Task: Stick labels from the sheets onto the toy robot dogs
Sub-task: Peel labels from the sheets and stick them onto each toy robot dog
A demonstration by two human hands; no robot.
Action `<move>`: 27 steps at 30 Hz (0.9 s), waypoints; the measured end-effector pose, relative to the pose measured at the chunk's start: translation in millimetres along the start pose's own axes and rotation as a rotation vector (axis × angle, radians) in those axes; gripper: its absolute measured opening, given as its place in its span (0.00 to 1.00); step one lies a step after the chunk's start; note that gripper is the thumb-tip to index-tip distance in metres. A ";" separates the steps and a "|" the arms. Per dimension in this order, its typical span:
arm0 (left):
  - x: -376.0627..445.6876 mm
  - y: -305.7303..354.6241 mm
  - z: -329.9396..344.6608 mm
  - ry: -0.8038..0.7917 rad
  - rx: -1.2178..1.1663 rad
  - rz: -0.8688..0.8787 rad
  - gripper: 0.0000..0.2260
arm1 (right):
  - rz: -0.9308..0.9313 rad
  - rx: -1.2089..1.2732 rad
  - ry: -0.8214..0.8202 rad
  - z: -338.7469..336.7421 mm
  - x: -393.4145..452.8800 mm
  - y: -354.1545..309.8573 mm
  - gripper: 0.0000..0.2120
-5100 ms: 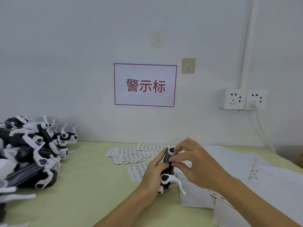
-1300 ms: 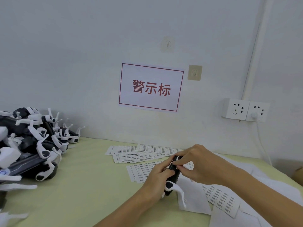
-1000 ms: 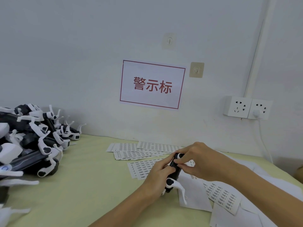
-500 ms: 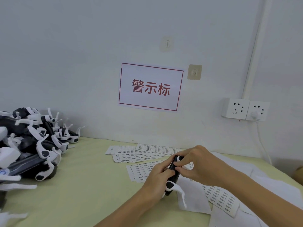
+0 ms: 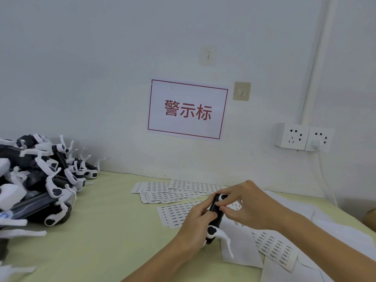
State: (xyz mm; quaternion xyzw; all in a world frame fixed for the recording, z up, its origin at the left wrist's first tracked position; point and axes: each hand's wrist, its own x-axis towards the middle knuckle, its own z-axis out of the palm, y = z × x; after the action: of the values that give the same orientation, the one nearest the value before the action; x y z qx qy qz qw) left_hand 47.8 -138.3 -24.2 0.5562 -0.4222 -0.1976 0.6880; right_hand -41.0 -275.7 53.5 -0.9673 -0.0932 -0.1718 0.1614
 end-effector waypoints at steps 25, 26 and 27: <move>-0.5 -4.1 -0.4 0.091 0.060 -0.008 0.22 | -0.031 -0.171 0.689 63.3 -32.6 19.1 0.12; -1.0 -4.8 0.3 0.094 0.071 -0.010 0.24 | -0.013 -0.155 0.687 64.4 -33.4 19.6 0.12; -1.0 -5.4 0.4 0.094 0.079 -0.008 0.26 | -0.003 -0.132 0.680 65.2 -33.2 19.6 0.12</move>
State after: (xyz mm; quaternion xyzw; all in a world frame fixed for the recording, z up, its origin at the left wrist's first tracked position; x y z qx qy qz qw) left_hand 48.0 -139.5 -29.5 0.5931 -0.3945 -0.1571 0.6840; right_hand -47.4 -275.6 -22.0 -0.8630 -0.0245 -0.4901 0.1202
